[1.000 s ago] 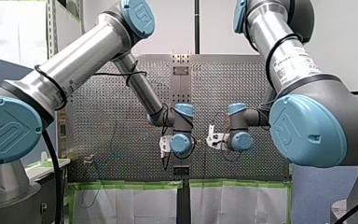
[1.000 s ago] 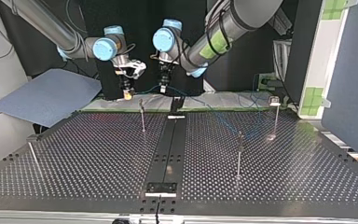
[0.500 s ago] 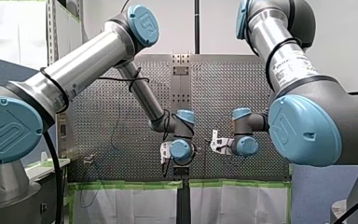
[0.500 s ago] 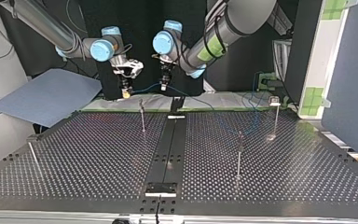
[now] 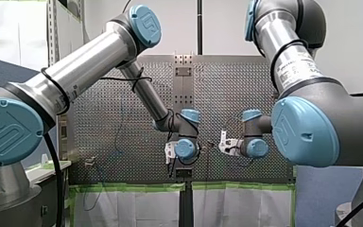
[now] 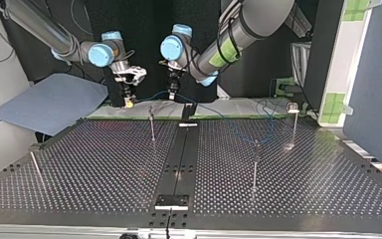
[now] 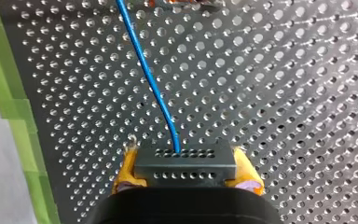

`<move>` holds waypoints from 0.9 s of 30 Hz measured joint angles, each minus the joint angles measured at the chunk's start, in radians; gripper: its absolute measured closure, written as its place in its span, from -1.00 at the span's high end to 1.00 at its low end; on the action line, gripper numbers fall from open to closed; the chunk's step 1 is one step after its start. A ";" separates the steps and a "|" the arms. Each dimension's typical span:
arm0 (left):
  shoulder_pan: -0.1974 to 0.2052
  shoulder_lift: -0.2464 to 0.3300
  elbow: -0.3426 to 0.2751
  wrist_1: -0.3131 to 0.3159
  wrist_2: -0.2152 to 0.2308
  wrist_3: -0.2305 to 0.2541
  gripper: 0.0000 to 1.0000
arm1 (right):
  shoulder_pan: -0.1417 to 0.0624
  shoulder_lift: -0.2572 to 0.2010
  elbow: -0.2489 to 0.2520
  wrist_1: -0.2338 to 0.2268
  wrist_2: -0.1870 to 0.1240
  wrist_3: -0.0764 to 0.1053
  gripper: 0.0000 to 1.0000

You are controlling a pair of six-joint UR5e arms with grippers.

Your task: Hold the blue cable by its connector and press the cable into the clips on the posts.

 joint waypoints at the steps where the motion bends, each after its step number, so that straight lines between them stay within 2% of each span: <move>1: 0.000 0.000 0.001 0.000 0.003 0.000 -1.00 | -0.004 0.000 0.000 -0.003 -0.008 0.001 -1.00; 8: -0.001 -0.022 0.038 -0.007 0.017 -0.012 -1.00 | -0.028 0.002 0.000 -0.033 -0.074 0.024 -1.00; 12: -0.006 -0.045 0.075 -0.011 0.028 -0.024 -1.00 | -0.037 0.003 0.000 -0.042 -0.104 0.030 -1.00; 17: 0.002 -0.054 0.106 -0.012 0.030 -0.039 -1.00 | -0.049 0.004 0.000 -0.046 -0.117 0.036 -1.00; 23: 0.006 -0.072 0.127 -0.014 0.035 -0.042 -1.00 | -0.071 0.006 0.000 -0.066 -0.121 0.064 -1.00; 27: 0.004 -0.096 0.148 -0.021 0.039 -0.042 -1.00 | -0.086 0.007 -0.001 -0.074 -0.123 0.074 -1.00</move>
